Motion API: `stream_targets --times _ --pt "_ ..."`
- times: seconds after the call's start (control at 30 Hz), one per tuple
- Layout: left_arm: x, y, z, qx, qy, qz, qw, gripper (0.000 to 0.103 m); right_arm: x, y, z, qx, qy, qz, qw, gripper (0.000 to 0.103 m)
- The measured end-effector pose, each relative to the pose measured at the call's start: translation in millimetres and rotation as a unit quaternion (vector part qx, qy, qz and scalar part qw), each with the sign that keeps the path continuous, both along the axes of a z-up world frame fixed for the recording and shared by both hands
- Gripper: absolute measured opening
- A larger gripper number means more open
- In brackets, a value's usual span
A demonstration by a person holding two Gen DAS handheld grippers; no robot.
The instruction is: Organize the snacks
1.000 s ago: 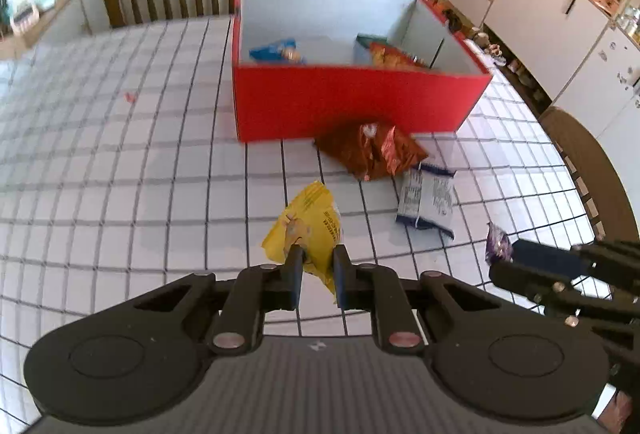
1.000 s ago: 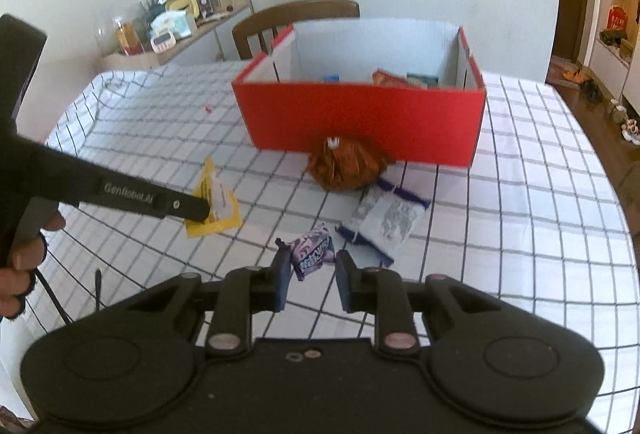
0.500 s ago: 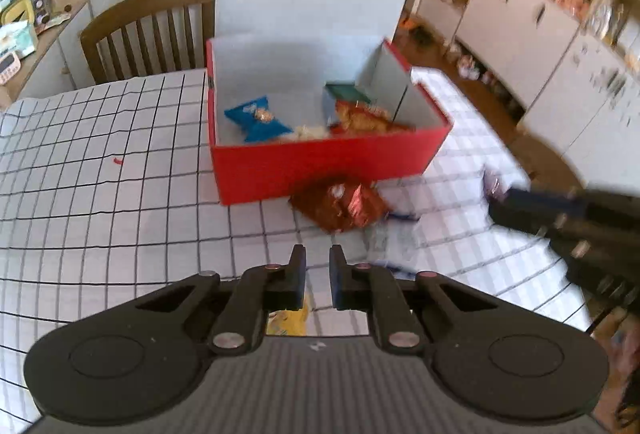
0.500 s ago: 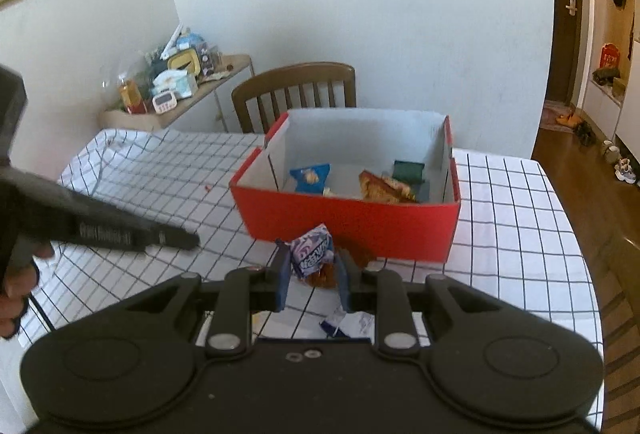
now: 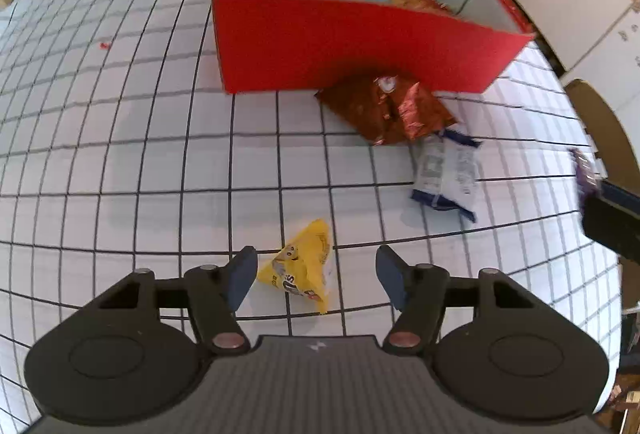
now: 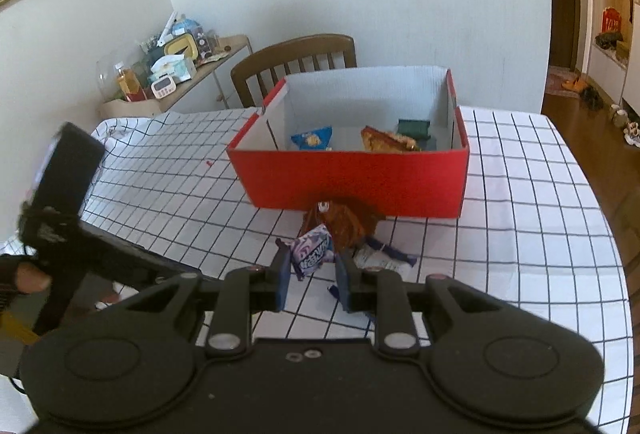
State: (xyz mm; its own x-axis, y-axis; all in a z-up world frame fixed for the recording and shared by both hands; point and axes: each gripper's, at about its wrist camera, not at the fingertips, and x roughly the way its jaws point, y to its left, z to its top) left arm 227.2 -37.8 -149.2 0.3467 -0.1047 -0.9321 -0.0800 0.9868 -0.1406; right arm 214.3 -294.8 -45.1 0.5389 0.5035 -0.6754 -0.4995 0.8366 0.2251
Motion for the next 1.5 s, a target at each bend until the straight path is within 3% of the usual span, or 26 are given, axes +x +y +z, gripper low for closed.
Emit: stream_targets --times 0.3,0.43,0.7,0.87,1.27,1.5 --pt "14 -7 -33 0.034 0.024 0.007 0.9991 0.063 1 0 -9 -0.005 0.011 0.001 1.0 0.023" --pt "13 -8 -36 0.045 0.021 0.007 0.9987 0.048 1 -2 -10 -0.003 0.014 0.0 1.0 0.023" --pt "5 1 -26 0.051 0.013 0.019 0.9985 0.037 2 -1 -10 -0.004 0.012 -0.001 1.0 0.023" --pt "-2 9 0 0.022 -0.003 0.034 0.9992 0.036 1 -1 -5 -0.001 0.007 -0.001 1.0 0.023" --pt "-6 10 101 -0.007 -0.115 0.039 0.9926 0.036 15 1 29 0.008 -0.029 -0.004 1.0 0.023" --pt "17 3 138 0.009 -0.153 0.034 0.9876 0.036 42 4 52 0.015 -0.049 -0.014 0.999 0.023"
